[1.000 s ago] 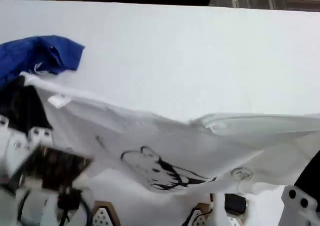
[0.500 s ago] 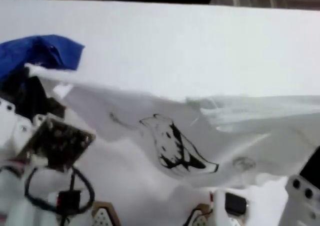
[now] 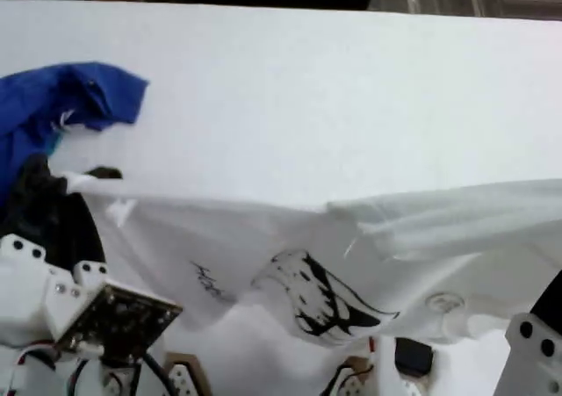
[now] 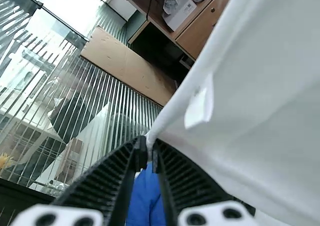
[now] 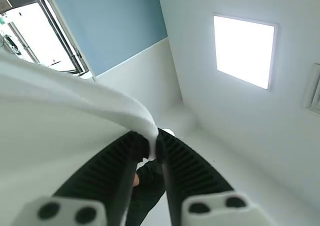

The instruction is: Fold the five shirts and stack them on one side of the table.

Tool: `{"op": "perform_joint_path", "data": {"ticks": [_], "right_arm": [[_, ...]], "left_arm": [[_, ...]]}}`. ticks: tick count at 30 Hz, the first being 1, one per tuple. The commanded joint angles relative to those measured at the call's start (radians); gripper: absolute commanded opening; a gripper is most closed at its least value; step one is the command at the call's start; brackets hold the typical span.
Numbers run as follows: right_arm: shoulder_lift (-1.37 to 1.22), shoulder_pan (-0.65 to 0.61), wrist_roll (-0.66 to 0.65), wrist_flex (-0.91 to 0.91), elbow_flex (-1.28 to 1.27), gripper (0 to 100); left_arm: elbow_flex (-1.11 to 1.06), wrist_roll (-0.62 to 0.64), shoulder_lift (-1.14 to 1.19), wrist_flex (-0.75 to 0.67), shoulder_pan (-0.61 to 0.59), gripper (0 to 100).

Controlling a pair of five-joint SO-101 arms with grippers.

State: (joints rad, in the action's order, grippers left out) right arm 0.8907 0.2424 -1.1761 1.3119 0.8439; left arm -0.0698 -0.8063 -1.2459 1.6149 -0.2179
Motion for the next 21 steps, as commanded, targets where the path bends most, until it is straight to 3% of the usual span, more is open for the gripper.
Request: {"op": "perform_joint_path", "data": {"ticks": [1, 9, 16, 21], "right_arm": [[0.007, 0.002, 0.002, -0.024, 0.014, 2.0], [0.005, 0.002, 0.005, -0.054, -0.184, 2.0], [0.005, 0.002, 0.069, -0.254, -0.568, 2.0], [0.005, 0.004, 0.068, -0.492, -0.919, 2.0]], "left_arm": [[-0.03, -0.005, -0.003, -0.054, -0.011, 2], [-0.246, 0.0, 0.0, -0.264, -0.011, 2], [-0.504, 0.0, 0.0, -0.519, -0.011, 2], [-0.584, 0.002, 0.106, -0.703, -0.011, 2]]}}
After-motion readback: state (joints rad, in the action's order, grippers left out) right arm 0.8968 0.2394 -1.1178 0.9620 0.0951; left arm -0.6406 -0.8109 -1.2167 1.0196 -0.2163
